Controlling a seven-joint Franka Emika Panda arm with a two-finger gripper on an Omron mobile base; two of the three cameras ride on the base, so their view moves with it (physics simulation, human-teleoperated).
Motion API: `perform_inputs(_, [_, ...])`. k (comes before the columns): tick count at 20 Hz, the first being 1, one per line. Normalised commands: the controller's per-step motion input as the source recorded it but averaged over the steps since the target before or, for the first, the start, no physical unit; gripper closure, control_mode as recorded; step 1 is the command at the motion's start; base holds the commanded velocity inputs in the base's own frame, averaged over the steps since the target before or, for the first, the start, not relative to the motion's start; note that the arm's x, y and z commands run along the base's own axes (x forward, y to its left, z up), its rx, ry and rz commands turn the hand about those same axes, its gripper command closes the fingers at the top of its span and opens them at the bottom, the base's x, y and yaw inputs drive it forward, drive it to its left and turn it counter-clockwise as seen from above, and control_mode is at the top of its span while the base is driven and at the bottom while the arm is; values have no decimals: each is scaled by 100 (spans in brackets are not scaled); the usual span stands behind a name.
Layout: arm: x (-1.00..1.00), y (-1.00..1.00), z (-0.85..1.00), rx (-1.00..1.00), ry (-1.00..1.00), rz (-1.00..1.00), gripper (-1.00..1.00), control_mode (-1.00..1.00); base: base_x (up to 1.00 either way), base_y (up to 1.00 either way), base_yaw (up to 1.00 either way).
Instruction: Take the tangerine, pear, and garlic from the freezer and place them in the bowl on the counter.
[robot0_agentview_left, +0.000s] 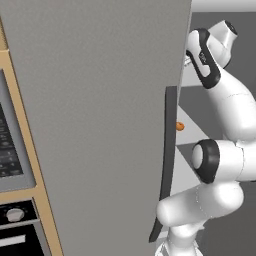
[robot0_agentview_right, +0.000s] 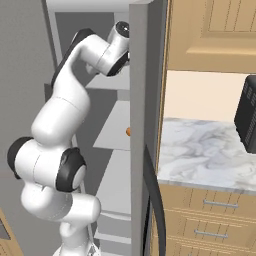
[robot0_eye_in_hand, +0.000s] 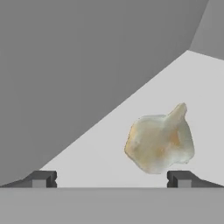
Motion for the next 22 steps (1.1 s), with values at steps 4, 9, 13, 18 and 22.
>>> perform_inputs(4, [32, 0, -4, 0, 5, 6, -100, -100, 0, 0, 0])
perform_inputs(9, [24, -12, 0, 0, 4, 4, -100, -100, 0, 0, 0])
perform_inputs(13, [19, -8, 0, 0, 0, 0, -100, -100, 0, 0, 0])
perform_inputs(18, [22, 0, -10, -2, 1, 0, -100, -100, 0, 0, 0])
perform_inputs(22, [21, 0, -20, -4, 4, 0, -100, -100, 0, 0, 0])
